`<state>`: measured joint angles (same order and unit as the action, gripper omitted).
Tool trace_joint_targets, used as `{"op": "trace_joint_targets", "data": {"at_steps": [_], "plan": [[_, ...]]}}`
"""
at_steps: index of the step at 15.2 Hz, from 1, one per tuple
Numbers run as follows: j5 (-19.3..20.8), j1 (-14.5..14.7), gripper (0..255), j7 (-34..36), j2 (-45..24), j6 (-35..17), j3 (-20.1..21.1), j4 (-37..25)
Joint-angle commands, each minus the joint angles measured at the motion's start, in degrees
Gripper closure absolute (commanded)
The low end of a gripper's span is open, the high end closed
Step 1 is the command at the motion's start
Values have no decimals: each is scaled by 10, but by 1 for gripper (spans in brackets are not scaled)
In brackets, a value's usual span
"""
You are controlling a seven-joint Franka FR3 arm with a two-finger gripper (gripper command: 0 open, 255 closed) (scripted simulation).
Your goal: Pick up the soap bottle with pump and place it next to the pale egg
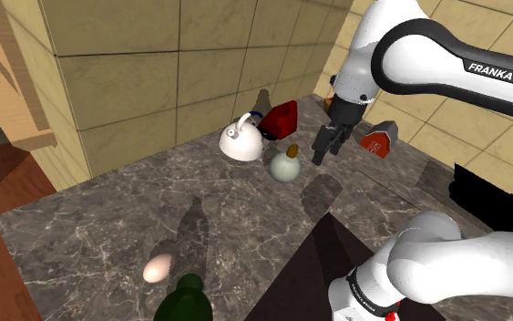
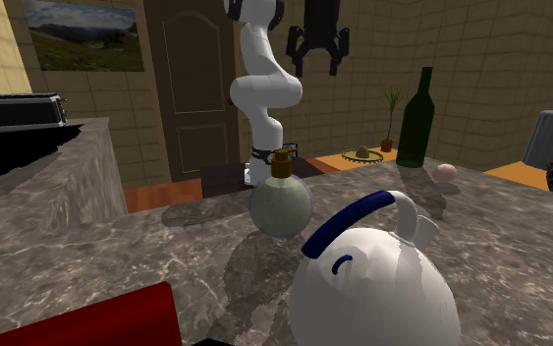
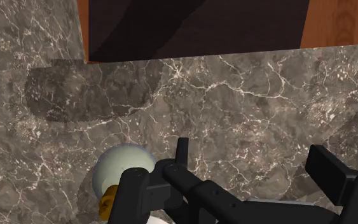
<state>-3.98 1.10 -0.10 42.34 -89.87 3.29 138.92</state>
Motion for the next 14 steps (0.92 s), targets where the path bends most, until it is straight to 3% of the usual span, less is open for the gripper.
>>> {"op": "trace_joint_targets", "data": {"at_steps": [1, 14], "plan": [[0, 0, 0, 0, 0, 0, 0, 0], [62, -35, 0, -140, -185, -227, -90, -4]]}}
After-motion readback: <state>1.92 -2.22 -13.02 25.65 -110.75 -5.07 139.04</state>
